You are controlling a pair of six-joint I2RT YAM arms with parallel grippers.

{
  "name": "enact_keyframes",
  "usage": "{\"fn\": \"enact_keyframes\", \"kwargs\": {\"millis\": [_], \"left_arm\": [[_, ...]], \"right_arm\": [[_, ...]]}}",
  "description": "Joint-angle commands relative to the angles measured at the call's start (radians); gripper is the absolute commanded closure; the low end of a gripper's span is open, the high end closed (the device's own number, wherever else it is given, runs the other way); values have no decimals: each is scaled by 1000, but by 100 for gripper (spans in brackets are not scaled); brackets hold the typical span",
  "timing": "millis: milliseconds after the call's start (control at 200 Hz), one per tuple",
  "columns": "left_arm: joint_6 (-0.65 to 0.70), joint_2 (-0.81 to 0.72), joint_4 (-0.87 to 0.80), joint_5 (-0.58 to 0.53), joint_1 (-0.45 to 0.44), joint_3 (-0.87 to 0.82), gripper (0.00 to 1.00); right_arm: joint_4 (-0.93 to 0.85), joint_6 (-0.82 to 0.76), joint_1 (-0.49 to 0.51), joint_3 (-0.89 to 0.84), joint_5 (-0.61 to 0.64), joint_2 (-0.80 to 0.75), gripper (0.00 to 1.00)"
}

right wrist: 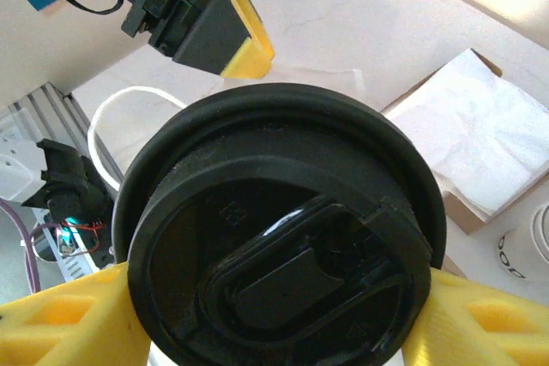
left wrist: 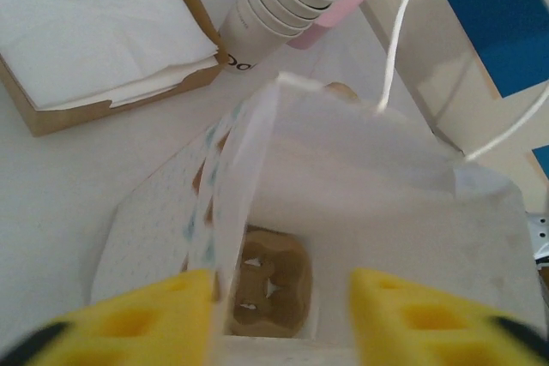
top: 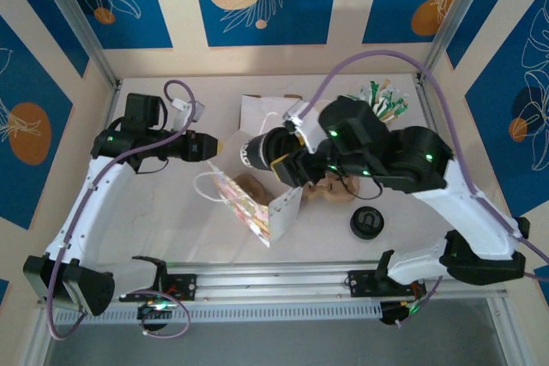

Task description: Pack the takeout coffee

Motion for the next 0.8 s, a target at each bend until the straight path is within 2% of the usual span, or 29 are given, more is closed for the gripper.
{"fn": "enact_keyframes", "kwargs": {"millis": [0,100,275,400,600,795], "left_arm": [[10,-24,22,-28,-5,-14,34],[9,-34,24,-82,-4,-15,22],[-38,-109,75,-174,-3,-21,13],[-65,-174,82,-257,-4,-9,3],[-78,-227,75,-431,-3,-22,1],[-88,-192,81,-580,0,-83,3]], "right_arm": [[-23,-28,12,63,16,56,32],[-29,-41,22,98,10,106,32],[-100,-54,30,192,56,210,33],[-170,-52,30,263,69,285,32],[-280,-46,27,360,85,406,32],[-333,-47,16,429,64,495,32]]}}
